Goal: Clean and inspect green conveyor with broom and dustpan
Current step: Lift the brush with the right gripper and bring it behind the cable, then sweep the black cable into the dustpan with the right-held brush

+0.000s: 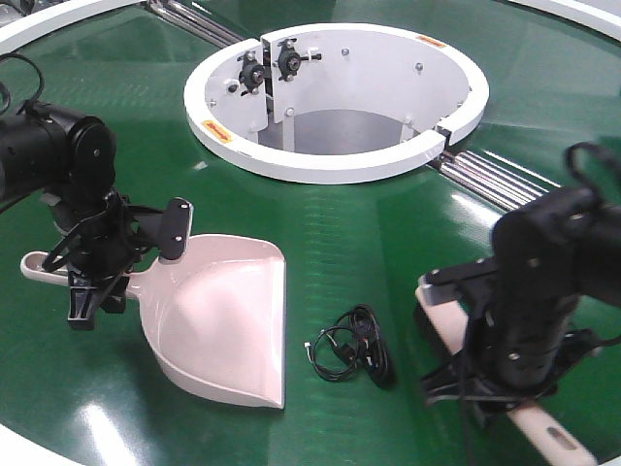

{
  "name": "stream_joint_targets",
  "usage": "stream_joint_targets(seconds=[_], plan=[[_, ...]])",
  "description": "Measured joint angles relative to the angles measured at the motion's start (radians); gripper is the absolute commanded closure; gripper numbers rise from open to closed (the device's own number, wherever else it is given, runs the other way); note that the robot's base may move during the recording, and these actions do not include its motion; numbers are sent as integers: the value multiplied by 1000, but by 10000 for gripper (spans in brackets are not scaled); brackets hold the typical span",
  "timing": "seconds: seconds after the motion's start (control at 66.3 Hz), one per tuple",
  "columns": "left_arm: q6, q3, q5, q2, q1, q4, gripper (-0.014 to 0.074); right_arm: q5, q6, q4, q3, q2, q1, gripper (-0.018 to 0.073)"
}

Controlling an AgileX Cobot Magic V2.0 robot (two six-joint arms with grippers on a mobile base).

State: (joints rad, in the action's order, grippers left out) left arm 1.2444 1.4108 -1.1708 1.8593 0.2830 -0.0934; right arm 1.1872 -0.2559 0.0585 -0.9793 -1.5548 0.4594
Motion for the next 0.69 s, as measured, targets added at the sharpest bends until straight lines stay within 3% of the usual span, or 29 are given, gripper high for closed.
stream_joint_targets(seconds=[0.287, 0.694], plan=[[0, 0, 0, 0, 0, 0, 603, 18, -37, -82, -110, -150, 91, 564], [0, 0, 0, 0, 0, 0, 603, 37, -38, -241, -433, -419, 231, 564]])
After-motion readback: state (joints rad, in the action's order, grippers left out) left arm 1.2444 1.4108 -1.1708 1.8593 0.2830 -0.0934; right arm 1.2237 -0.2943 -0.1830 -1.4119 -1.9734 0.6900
